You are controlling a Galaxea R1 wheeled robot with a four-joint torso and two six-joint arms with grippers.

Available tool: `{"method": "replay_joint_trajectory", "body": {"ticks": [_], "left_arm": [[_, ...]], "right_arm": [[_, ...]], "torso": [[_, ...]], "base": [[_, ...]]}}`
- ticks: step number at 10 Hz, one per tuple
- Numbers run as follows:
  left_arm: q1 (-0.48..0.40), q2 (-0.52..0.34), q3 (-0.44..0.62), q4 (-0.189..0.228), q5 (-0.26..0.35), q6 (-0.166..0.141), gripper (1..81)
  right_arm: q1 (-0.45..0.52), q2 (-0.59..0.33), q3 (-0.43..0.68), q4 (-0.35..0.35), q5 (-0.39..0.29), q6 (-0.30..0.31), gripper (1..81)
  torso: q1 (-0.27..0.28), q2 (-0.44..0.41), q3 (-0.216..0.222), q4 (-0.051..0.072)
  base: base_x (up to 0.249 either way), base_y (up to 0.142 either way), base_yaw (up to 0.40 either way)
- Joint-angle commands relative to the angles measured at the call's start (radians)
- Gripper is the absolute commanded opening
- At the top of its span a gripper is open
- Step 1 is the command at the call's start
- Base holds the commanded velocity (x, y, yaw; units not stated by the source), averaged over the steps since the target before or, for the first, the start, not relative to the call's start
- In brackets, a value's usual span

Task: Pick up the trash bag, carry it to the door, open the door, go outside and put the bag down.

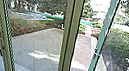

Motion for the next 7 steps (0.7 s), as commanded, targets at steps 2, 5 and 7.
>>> {"method": "replay_joint_trajectory", "body": {"ticks": [2, 5, 7], "left_arm": [[-0.046, -0.004, 0.002, -0.007, 0.059, 0.004, 1.0], [-0.046, 0.001, 0.002, -0.006, 0.059, 0.006, 1.0], [-0.046, 0.007, 0.002, -0.004, 0.059, 0.006, 1.0]], "right_arm": [[0.161, -0.054, -0.058, -0.069, -0.105, -0.001, 81.1], [0.155, -0.036, 0.047, 0.174, -0.153, -0.017, 81.1], [0.153, -0.007, 0.129, 0.465, -0.233, -0.049, 81.1]], "torso": [[0.000, 0.000, 0.016, -0.016], [-0.002, -0.001, 0.026, -0.031], [-0.002, -0.001, 0.026, -0.032]], "base": [[0.000, 0.000, 0.000], [0.000, 0.000, 0.000], [0.000, 0.000, 0.000]]}}
